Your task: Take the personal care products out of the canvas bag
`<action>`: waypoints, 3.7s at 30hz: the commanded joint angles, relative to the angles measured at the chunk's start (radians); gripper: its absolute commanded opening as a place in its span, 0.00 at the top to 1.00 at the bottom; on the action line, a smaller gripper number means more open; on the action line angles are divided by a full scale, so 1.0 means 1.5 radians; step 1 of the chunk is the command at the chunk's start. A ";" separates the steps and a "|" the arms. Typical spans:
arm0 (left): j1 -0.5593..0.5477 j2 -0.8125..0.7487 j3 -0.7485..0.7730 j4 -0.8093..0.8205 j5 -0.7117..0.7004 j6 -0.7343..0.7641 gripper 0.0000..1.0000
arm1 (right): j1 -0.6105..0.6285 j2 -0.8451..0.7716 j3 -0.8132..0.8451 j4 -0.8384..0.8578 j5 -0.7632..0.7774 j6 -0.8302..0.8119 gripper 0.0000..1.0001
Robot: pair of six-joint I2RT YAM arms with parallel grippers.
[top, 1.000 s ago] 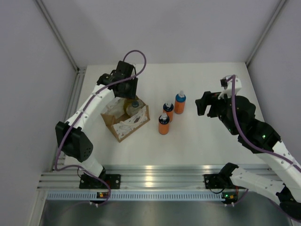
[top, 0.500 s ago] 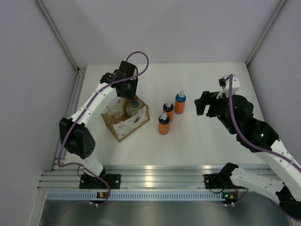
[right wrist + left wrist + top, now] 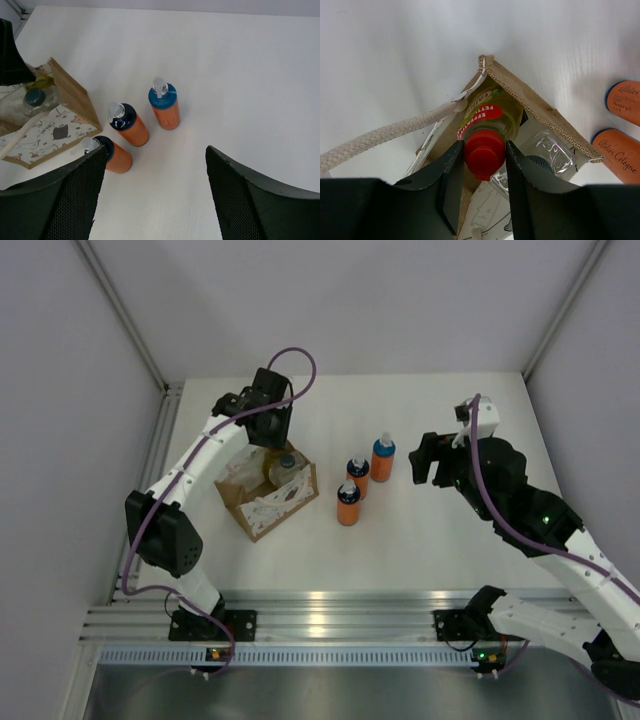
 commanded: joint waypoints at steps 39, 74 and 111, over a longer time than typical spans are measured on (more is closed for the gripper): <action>0.002 -0.061 0.204 -0.046 -0.056 -0.010 1.00 | -0.007 -0.001 0.042 -0.005 0.009 -0.016 0.23; 0.000 0.021 0.460 0.059 0.108 -0.070 1.00 | -0.010 0.012 0.040 -0.004 0.006 -0.031 0.23; -0.166 0.238 0.365 0.265 -0.092 0.041 1.00 | -0.013 -0.058 0.013 -0.006 0.042 -0.039 0.21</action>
